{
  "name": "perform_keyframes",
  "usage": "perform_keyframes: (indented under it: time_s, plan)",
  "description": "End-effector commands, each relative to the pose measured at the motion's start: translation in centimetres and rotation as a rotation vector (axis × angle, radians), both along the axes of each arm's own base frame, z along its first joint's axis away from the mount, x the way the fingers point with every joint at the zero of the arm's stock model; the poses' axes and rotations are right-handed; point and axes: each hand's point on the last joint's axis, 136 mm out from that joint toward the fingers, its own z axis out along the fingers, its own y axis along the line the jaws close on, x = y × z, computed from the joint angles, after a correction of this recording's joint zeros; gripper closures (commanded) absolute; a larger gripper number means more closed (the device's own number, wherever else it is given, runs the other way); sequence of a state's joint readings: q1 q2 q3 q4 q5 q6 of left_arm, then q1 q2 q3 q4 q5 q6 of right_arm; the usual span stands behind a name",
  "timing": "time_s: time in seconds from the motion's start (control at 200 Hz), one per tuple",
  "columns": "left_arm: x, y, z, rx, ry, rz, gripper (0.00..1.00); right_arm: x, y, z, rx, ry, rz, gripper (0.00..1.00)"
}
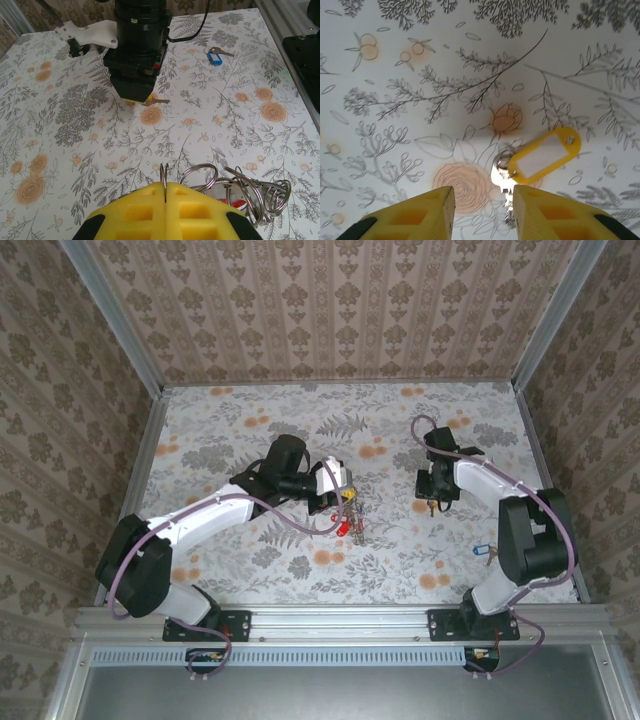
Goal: Put the keys on the keyring
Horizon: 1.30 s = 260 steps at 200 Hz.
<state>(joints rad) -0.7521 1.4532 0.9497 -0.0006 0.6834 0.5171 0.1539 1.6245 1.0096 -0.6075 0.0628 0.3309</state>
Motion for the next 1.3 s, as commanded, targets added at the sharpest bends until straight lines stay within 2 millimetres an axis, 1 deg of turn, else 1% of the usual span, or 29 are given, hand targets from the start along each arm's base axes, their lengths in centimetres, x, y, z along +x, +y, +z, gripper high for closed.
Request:
perform_keyframes:
  time_s: [0.0, 0.02, 0.055, 0.34, 0.69, 0.88, 1.005, 1.06, 1.295]
  plan:
    - [-0.1, -0.3, 2.7, -0.06, -0.06, -0.018, 1.0, -0.7, -1.0, -0.8, -0.09, 0.082, 0.03, 0.7]
    - [-0.1, -0.3, 2.6, -0.059, -0.06, -0.017, 1.0, -0.8, -1.0, -0.9, -0.093, 0.09, 0.032, 0.72]
    - [-0.1, -0.3, 2.7, -0.061, -0.061, -0.018, 1.0, -0.8, -1.0, -1.1, -0.104, 0.099, 0.039, 0.73]
    - [-0.1, -0.2, 2.7, -0.059, -0.059, -0.016, 1.0, -0.7, -1.1, -2.0, -0.14, 0.124, 0.076, 0.73]
    - [-0.2, -0.2, 2.7, -0.056, -0.056, -0.015, 1.0, 0.6, -1.4, -2.2, -0.171, 0.115, 0.089, 0.73]
    - [-0.3, -0.1, 2.4, -0.05, -0.053, -0.013, 1.0, 0.4, -1.3, -2.9, -0.169, 0.148, 0.09, 0.75]
    - [-0.3, -0.1, 2.5, -0.051, -0.057, -0.013, 1.0, 0.4, -1.5, -2.6, -0.177, 0.14, 0.084, 0.76]
    - [-0.2, -0.1, 2.5, -0.049, -0.057, -0.012, 1.0, 0.3, -1.7, -2.5, -0.182, 0.136, 0.08, 0.79]
    - [-0.2, -0.2, 2.6, -0.052, -0.06, -0.014, 1.0, 0.2, -1.7, -2.0, -0.177, 0.128, 0.075, 0.81]
